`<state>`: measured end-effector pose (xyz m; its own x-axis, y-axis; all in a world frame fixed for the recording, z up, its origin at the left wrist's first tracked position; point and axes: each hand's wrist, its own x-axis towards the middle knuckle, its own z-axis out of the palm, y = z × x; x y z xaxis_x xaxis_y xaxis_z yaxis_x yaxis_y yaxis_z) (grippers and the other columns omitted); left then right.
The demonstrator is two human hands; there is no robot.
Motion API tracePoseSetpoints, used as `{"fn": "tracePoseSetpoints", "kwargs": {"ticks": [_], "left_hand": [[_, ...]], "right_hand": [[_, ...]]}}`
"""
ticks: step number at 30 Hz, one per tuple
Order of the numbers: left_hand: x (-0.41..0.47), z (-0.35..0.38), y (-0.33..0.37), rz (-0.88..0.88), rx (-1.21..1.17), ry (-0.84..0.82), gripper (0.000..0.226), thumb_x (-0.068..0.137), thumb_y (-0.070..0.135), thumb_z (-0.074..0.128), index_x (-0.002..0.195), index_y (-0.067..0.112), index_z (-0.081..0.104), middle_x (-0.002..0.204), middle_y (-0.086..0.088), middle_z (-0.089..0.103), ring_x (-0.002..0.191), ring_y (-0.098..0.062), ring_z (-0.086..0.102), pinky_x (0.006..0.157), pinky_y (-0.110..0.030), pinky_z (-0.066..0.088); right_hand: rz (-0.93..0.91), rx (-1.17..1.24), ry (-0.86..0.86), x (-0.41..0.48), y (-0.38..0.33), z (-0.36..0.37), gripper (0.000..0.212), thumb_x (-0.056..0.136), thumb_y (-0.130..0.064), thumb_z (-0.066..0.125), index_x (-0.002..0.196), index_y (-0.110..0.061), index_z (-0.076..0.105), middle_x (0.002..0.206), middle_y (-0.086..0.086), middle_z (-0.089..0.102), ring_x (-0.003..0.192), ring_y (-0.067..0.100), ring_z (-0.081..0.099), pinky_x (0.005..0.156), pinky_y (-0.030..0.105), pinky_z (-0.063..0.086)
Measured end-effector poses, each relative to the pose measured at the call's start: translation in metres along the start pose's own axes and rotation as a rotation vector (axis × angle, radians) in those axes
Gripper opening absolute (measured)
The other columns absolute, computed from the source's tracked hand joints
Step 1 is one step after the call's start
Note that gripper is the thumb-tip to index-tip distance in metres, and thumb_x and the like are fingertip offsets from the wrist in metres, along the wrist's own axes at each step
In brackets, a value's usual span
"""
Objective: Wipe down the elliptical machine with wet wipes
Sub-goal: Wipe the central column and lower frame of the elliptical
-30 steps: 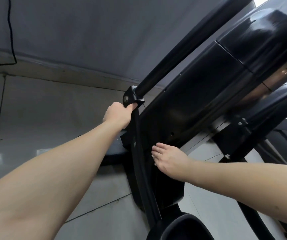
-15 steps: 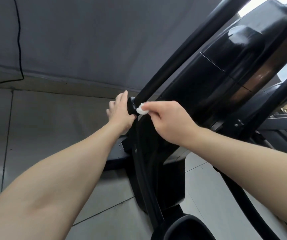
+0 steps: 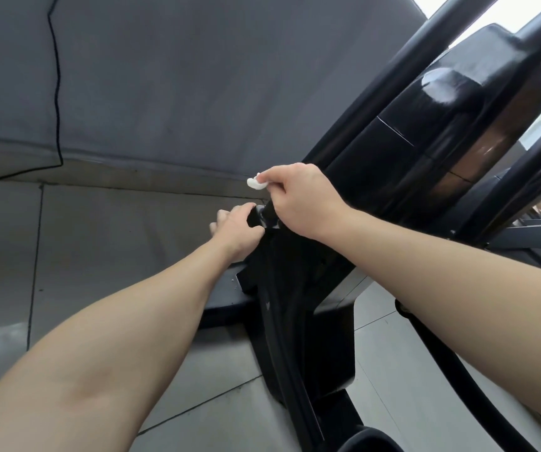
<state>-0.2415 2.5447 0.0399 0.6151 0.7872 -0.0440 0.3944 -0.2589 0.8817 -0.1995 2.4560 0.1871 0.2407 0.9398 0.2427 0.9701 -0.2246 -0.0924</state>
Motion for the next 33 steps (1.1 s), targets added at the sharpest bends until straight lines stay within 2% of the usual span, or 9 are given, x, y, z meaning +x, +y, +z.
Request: {"fn": "tracePoseSetpoints", "kwargs": {"ticks": [8, 11, 15, 18, 23, 25, 27, 30, 33], "left_hand": [[-0.022, -0.004, -0.004, 0.021, 0.030, -0.104, 0.055, 0.093, 0.029, 0.052, 0.147, 0.034, 0.042, 0.143, -0.001, 0.046, 0.136, -0.032, 0.030, 0.108, -0.041, 0.029], [-0.025, -0.002, -0.005, 0.037, -0.016, -0.123, 0.046, 0.095, 0.031, 0.054, 0.141, 0.032, 0.051, 0.138, -0.004, 0.049, 0.134, -0.033, 0.032, 0.109, -0.040, 0.030], [-0.022, 0.010, -0.023, 0.104, -0.021, -0.121, 0.043, 0.096, 0.030, 0.052, 0.139, 0.032, 0.057, 0.131, 0.005, 0.051, 0.137, -0.024, 0.026, 0.114, -0.041, 0.031], [-0.031, 0.029, -0.033, 0.098, -0.107, -0.102, 0.038, 0.096, 0.030, 0.052, 0.133, 0.034, 0.061, 0.123, 0.008, 0.050, 0.129, -0.022, 0.031, 0.113, -0.038, 0.032], [-0.060, 0.056, -0.038, 0.062, -0.245, -0.064, 0.037, 0.101, 0.031, 0.055, 0.137, 0.028, 0.059, 0.124, 0.007, 0.053, 0.131, -0.020, 0.032, 0.116, -0.040, 0.031], [-0.069, 0.061, -0.039, 0.061, -0.274, -0.083, 0.040, 0.101, 0.031, 0.057, 0.140, 0.024, 0.058, 0.127, 0.006, 0.057, 0.131, -0.021, 0.040, 0.116, -0.043, 0.033], [-0.072, 0.061, -0.042, 0.084, -0.303, -0.130, 0.033, 0.099, 0.032, 0.059, 0.131, 0.024, 0.067, 0.127, 0.007, 0.062, 0.126, -0.019, 0.052, 0.113, -0.043, 0.039], [-0.061, 0.032, -0.054, 0.071, -0.093, -0.283, 0.024, 0.092, 0.043, 0.061, 0.099, 0.028, 0.078, 0.110, 0.006, 0.071, 0.109, -0.019, 0.063, 0.103, -0.035, 0.047], [-0.041, -0.017, -0.083, -0.105, 0.323, -0.428, 0.026, 0.093, 0.034, 0.061, 0.088, 0.009, 0.069, 0.094, -0.007, 0.066, 0.090, -0.026, 0.063, 0.078, -0.028, 0.048]], "right_hand": [[0.040, -0.054, -0.047, 0.009, -0.003, 0.002, 0.040, 0.102, -0.010, 0.042, 0.130, -0.017, 0.070, 0.130, 0.006, 0.067, 0.110, 0.026, 0.062, 0.097, 0.040, 0.052], [0.057, -0.081, -0.068, 0.011, -0.001, 0.006, 0.040, 0.102, -0.011, 0.042, 0.130, -0.019, 0.069, 0.131, 0.004, 0.067, 0.117, 0.025, 0.059, 0.100, 0.039, 0.050], [0.084, -0.128, -0.106, 0.012, 0.002, 0.008, 0.041, 0.101, -0.010, 0.042, 0.131, -0.018, 0.068, 0.133, 0.003, 0.066, 0.124, 0.026, 0.056, 0.102, 0.040, 0.049], [0.092, -0.181, -0.152, 0.014, 0.002, 0.011, 0.040, 0.099, -0.009, 0.042, 0.126, -0.013, 0.071, 0.129, 0.007, 0.068, 0.123, 0.029, 0.057, 0.099, 0.042, 0.051], [0.214, -0.287, -0.307, 0.029, -0.001, 0.014, 0.038, 0.094, -0.010, 0.044, 0.123, -0.008, 0.069, 0.118, 0.011, 0.071, 0.106, 0.033, 0.064, 0.092, 0.042, 0.056], [0.241, -0.369, -0.406, 0.032, -0.001, 0.020, 0.037, 0.100, -0.015, 0.044, 0.129, -0.005, 0.064, 0.119, 0.014, 0.067, 0.109, 0.035, 0.062, 0.095, 0.041, 0.054], [0.249, -0.485, -0.518, 0.031, 0.001, 0.027, 0.033, 0.103, -0.016, 0.043, 0.126, -0.002, 0.061, 0.119, 0.013, 0.064, 0.113, 0.037, 0.060, 0.096, 0.041, 0.052], [0.283, -0.625, -0.627, 0.030, 0.009, 0.039, 0.026, 0.101, -0.013, 0.046, 0.121, -0.004, 0.060, 0.125, 0.013, 0.062, 0.112, 0.038, 0.060, 0.094, 0.042, 0.050], [0.279, -0.675, -0.754, 0.029, 0.023, 0.059, 0.048, 0.101, -0.015, 0.040, 0.147, -0.010, 0.048, 0.149, 0.014, 0.048, 0.138, 0.037, 0.042, 0.108, 0.046, 0.039]]}}
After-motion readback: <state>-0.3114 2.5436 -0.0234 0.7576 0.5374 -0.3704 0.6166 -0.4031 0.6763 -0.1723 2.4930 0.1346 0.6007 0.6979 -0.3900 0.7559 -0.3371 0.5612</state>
